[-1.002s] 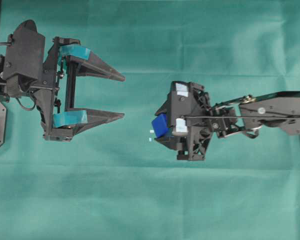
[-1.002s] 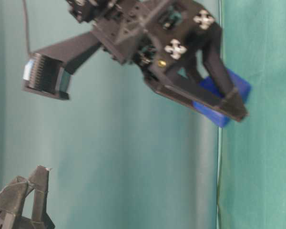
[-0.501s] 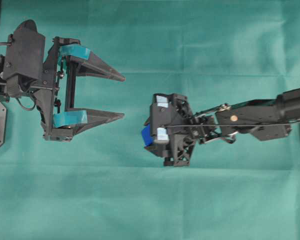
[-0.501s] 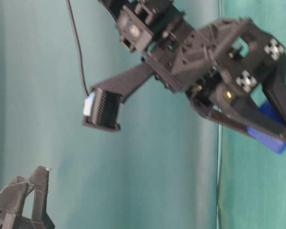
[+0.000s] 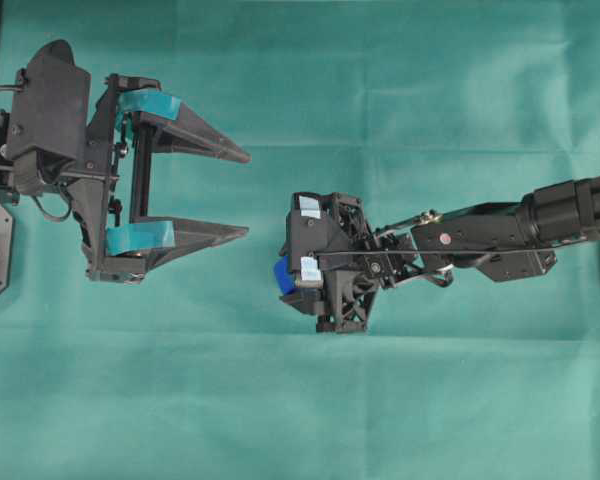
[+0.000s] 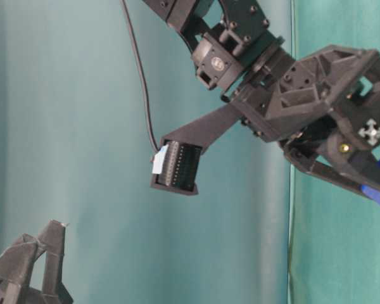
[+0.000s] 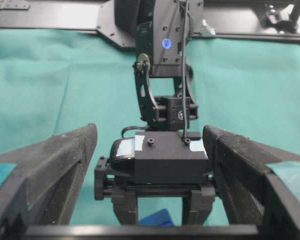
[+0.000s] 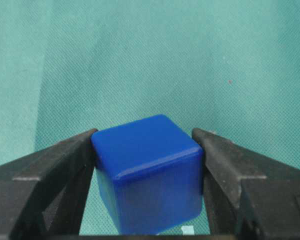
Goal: Handover the blue block to the right arm after grasping it with the left arm, then place it in the designated position.
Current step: 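Lower the cube with the right gripper toward the white marker, then open the right gripper to release the cube and lift away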
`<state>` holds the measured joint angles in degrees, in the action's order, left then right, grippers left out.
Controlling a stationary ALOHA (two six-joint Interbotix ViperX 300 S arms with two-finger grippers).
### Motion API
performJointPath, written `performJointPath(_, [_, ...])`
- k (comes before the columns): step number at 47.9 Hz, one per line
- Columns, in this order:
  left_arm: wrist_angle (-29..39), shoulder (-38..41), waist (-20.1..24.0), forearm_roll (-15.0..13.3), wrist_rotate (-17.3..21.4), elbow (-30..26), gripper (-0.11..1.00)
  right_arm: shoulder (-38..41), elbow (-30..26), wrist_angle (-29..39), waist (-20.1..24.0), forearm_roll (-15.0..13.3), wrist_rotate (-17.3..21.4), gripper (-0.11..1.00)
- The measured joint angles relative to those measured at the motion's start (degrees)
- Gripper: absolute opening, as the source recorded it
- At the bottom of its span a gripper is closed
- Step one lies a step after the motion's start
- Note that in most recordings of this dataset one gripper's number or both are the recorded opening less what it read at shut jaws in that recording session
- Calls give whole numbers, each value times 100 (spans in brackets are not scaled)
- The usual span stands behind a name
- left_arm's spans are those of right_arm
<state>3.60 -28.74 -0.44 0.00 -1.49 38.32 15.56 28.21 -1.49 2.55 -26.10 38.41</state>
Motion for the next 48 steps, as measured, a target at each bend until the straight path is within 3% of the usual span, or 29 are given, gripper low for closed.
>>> performJointPath(37, [9, 9, 0, 0, 0, 9, 100, 0, 0, -141, -62, 0, 9, 64])
performJointPath(44, [9, 9, 0, 0, 9, 0, 100, 0, 0, -132, -62, 97, 26, 91])
performJointPath(48, [9, 0, 0, 0, 0, 0, 100, 0, 0, -132, -62, 141, 26, 95])
